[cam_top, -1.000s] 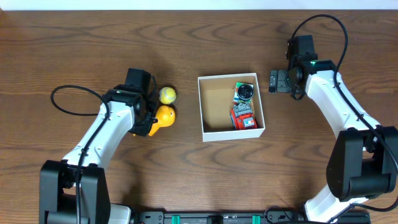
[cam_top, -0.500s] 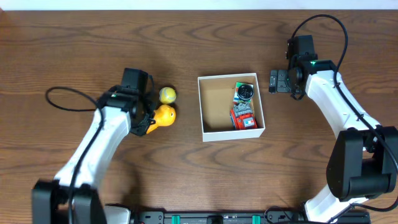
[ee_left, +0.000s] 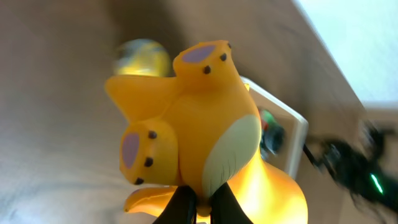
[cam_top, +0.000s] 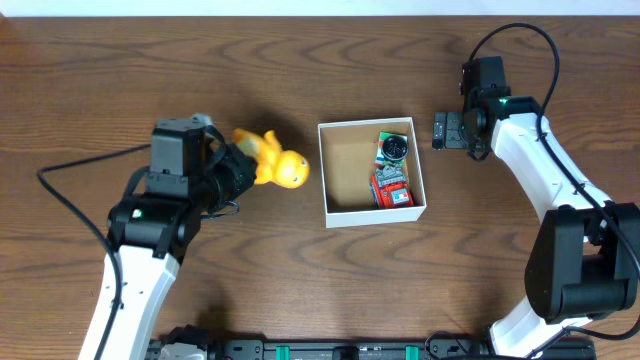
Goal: Pack container
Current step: 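Lift the orange dinosaur and carry it right over the box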
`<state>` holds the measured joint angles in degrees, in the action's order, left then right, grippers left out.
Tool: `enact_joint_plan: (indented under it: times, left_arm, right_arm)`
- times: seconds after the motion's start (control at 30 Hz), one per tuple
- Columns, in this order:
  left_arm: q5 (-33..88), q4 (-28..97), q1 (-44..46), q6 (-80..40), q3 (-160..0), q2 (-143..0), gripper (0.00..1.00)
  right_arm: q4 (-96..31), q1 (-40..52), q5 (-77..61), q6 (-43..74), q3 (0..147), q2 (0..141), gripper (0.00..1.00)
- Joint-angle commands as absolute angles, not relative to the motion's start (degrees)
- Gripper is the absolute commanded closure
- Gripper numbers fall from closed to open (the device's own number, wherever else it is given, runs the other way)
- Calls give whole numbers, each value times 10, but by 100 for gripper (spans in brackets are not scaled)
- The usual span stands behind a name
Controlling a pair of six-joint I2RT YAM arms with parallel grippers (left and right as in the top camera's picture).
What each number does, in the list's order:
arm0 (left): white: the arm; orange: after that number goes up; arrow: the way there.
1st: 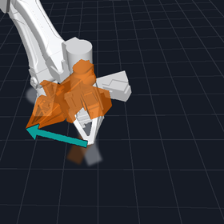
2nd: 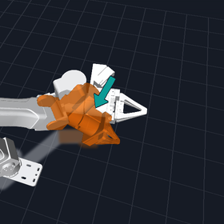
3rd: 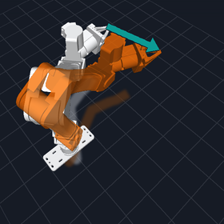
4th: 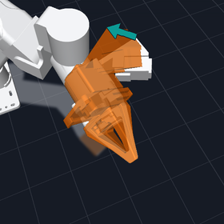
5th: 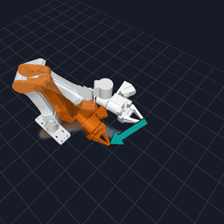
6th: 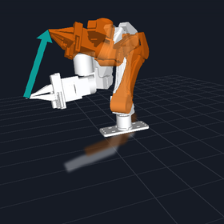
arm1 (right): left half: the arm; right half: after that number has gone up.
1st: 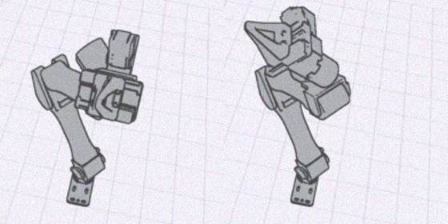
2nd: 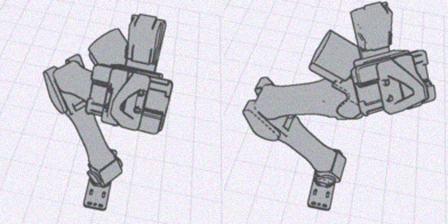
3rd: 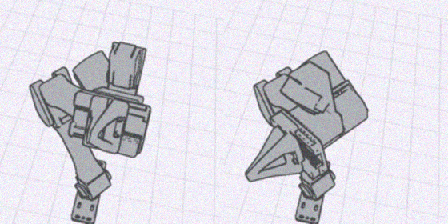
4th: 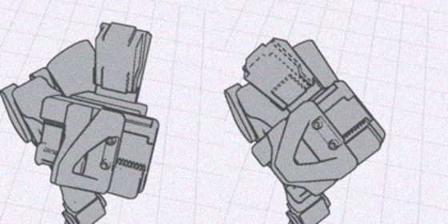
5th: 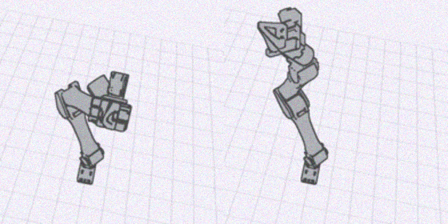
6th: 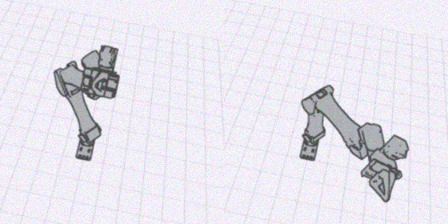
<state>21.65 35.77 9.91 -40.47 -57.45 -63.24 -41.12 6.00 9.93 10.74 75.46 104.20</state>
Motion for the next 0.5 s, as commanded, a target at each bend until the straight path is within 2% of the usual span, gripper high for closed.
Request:
enact_joint_plan:
  times: [0.0,0.2,0.47]
  left_arm:
    - [311,333,119,-262,-575,-612,94]
    - [295,267,205,-181,-575,-613,94]
    - [112,244,322,-171,-575,-646,94]
  right_arm:
    - [-411,57,105,117,754,1045,1]
    - [-411,57,105,117,754,1045,1]
    - [-411,57,105,117,754,1045,1]
